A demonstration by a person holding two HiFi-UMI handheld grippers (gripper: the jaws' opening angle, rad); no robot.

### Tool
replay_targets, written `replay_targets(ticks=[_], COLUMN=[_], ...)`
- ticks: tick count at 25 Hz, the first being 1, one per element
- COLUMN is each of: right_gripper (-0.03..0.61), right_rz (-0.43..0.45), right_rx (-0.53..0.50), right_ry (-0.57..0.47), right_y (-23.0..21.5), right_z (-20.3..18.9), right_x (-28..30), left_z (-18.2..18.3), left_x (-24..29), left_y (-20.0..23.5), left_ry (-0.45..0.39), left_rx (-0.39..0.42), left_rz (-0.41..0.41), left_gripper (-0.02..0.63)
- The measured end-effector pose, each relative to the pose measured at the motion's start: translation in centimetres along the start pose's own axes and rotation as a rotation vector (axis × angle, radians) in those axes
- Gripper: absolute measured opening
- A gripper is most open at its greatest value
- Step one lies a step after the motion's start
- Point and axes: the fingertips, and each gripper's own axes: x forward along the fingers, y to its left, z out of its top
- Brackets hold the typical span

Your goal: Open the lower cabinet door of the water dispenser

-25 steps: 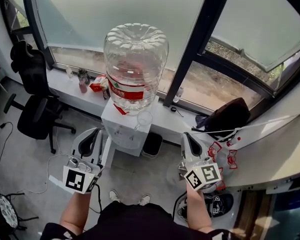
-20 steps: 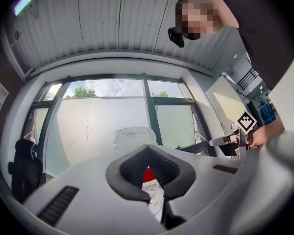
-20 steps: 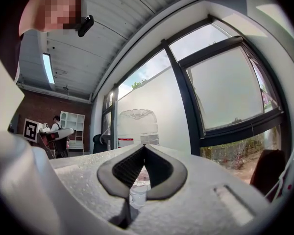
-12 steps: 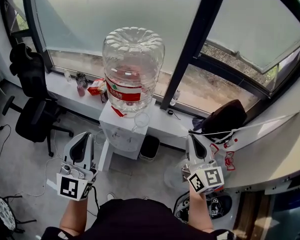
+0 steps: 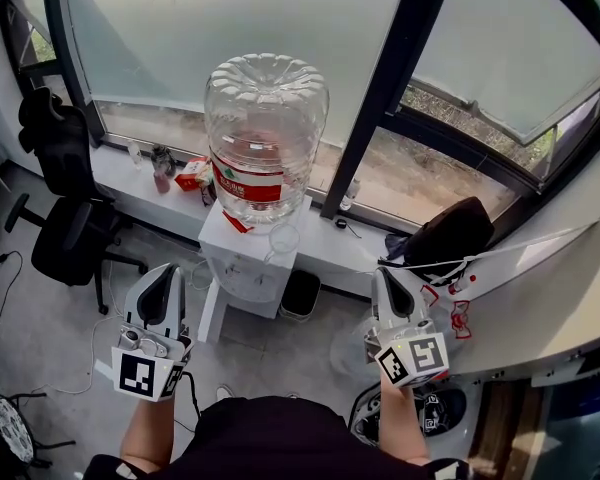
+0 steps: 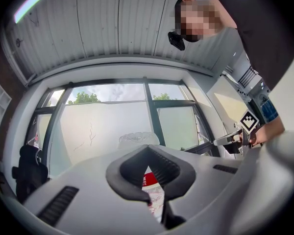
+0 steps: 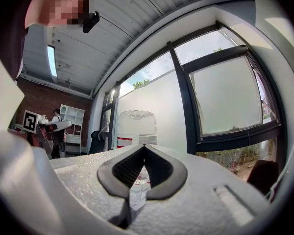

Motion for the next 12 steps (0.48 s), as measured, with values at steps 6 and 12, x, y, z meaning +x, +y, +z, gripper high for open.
replay_targets(ticks=[6, 12], right_gripper=[0.005, 0.005], right_rz=[-0.007, -0.019], right_rx=[0.013, 0.004], right_ry=[0.005, 0.024], right_y=[0.6, 0.8], right_z=[-1.2, -2.2], right_x=[-0.3, -1.0], left_z=[-0.8, -1.4], left_x=[-0.9, -1.9], left_y=[-0.2, 0.1], left_ry=[0.026, 0.054], left_rx=[-0.001, 0.010], left_rz=[0.000, 0.019], left_gripper=[0.009, 0.009])
